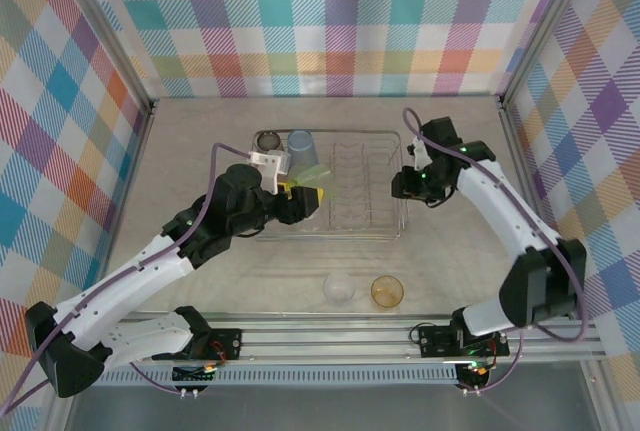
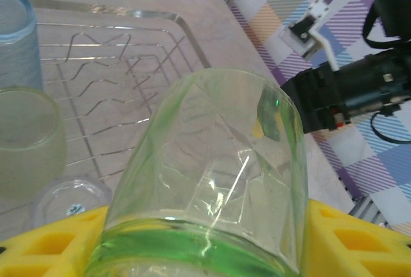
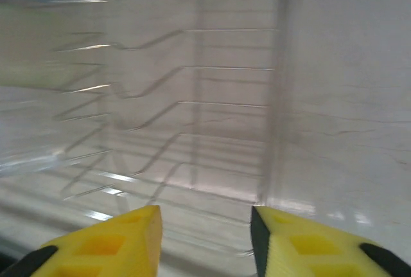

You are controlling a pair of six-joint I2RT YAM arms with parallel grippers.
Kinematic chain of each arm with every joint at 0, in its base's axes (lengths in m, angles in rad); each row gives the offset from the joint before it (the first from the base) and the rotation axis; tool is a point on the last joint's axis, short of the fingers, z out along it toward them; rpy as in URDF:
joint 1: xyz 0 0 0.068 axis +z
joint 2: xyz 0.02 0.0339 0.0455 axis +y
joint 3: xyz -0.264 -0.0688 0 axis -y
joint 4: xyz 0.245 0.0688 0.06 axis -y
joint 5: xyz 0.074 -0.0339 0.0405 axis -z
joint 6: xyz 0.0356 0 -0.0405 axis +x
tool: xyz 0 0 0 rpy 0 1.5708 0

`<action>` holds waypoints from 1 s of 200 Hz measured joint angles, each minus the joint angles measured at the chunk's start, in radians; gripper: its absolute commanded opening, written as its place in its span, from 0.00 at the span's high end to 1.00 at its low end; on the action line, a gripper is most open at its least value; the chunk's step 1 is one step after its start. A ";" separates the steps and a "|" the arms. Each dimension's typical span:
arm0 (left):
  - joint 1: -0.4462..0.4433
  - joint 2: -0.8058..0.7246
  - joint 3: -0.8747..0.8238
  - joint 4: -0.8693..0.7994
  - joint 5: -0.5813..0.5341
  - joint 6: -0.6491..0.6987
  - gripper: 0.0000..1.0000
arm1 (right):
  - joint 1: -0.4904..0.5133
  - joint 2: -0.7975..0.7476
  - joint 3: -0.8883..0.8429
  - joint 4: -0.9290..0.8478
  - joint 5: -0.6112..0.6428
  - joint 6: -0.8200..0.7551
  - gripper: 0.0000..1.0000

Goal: Load the cups into the dish rack

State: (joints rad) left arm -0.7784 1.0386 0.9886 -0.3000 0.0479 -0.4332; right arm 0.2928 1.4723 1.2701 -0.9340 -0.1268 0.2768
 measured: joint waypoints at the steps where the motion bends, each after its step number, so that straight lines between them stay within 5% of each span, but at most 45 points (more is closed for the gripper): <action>1: 0.000 0.000 0.001 -0.002 -0.001 0.000 0.72 | 0.000 0.003 0.000 0.000 0.003 0.000 0.65; 46: -0.003 0.050 0.045 -0.103 -0.050 0.000 0.72 | 0.000 0.126 0.041 -0.005 0.165 -0.031 0.75; 139: -0.006 0.121 0.075 -0.188 -0.084 0.000 0.72 | 0.011 0.165 0.049 0.032 0.161 -0.056 1.00; 200: -0.008 0.173 0.151 -0.275 -0.135 -0.017 0.72 | 0.068 0.147 0.029 0.053 0.234 -0.048 1.00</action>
State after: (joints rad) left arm -0.7860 1.2118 1.1393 -0.5747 -0.0868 -0.4500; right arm 0.3611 1.6192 1.2991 -0.8814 0.1070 0.2287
